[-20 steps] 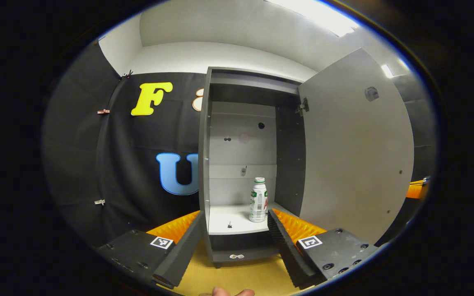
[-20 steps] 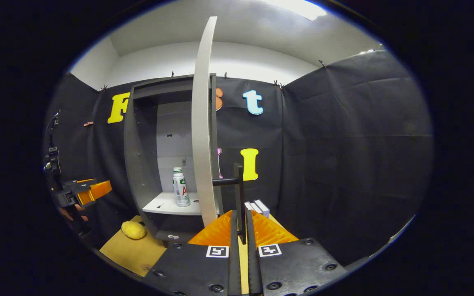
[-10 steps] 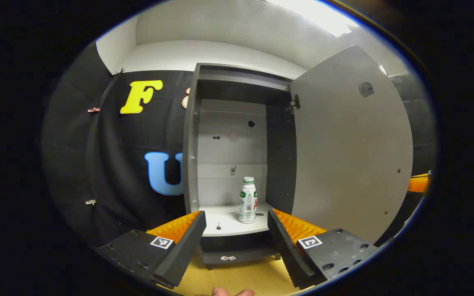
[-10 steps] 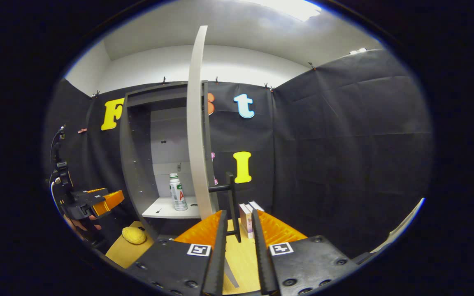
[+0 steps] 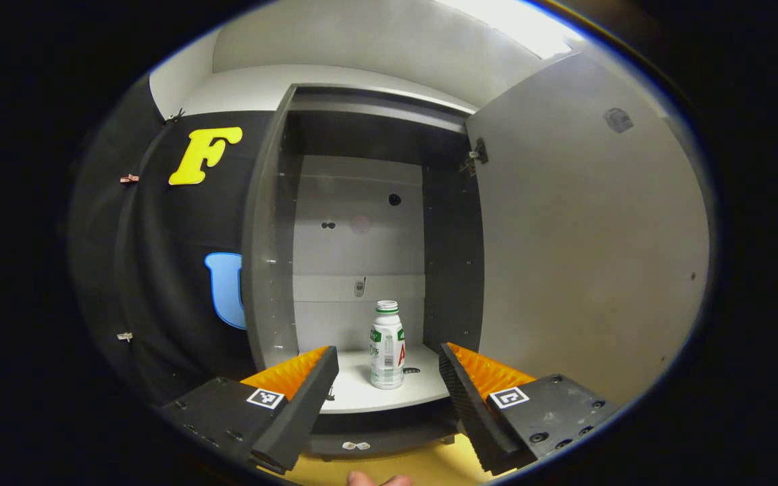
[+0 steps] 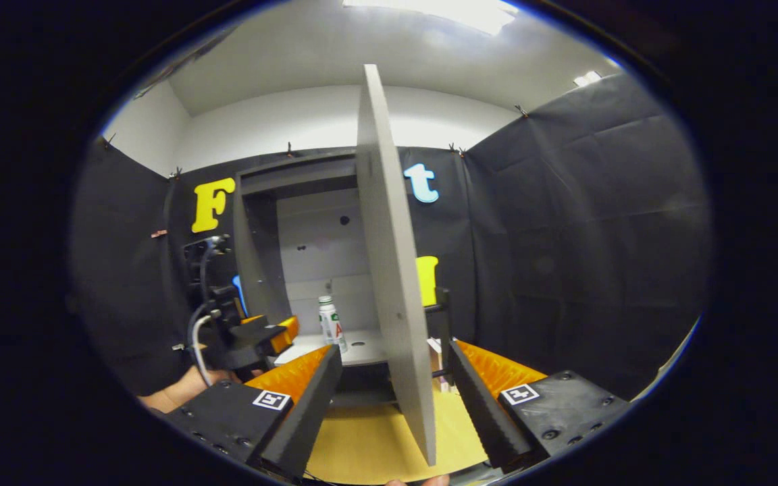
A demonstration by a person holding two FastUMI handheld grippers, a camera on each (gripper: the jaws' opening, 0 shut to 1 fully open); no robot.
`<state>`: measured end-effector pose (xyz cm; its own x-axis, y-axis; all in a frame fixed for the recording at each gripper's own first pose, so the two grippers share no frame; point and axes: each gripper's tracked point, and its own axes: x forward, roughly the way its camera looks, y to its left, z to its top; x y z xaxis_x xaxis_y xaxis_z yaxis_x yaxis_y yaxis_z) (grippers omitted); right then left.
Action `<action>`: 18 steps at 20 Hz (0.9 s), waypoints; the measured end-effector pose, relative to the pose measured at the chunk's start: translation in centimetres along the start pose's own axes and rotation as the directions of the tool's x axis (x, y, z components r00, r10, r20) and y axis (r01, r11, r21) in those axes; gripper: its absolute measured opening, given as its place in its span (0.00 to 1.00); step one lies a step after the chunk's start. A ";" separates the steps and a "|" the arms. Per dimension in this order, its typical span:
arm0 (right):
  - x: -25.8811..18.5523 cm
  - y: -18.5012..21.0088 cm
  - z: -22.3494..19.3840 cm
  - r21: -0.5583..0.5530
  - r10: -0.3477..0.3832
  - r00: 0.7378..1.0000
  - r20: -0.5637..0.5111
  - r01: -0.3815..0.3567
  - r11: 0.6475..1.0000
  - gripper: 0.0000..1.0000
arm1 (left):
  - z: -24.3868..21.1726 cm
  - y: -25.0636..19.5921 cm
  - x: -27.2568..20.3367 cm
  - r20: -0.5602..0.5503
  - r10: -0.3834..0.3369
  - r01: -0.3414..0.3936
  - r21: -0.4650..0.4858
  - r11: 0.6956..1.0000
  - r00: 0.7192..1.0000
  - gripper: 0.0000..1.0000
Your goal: Open the cabinet door with the right hand, grasp the bottle in the cabinet with the left hand and place it on the coaster, then close the cabinet door with the right hand.
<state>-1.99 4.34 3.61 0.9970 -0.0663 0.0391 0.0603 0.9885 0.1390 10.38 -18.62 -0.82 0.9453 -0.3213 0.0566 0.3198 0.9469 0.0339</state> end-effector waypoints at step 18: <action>5.8 4.3 -2.6 0.001 0.021 0.999 -0.038 -0.021 1.000 0.98 | -8.5 0.5 21.0 -0.121 0.052 -0.056 -0.027 0.998 0.991 0.95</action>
<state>4.13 8.52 1.83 0.9992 -0.0406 0.0048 0.0395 0.9895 0.1390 30.95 -24.75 -8.08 0.9616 -0.2672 -0.0630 0.2679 0.9634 0.0035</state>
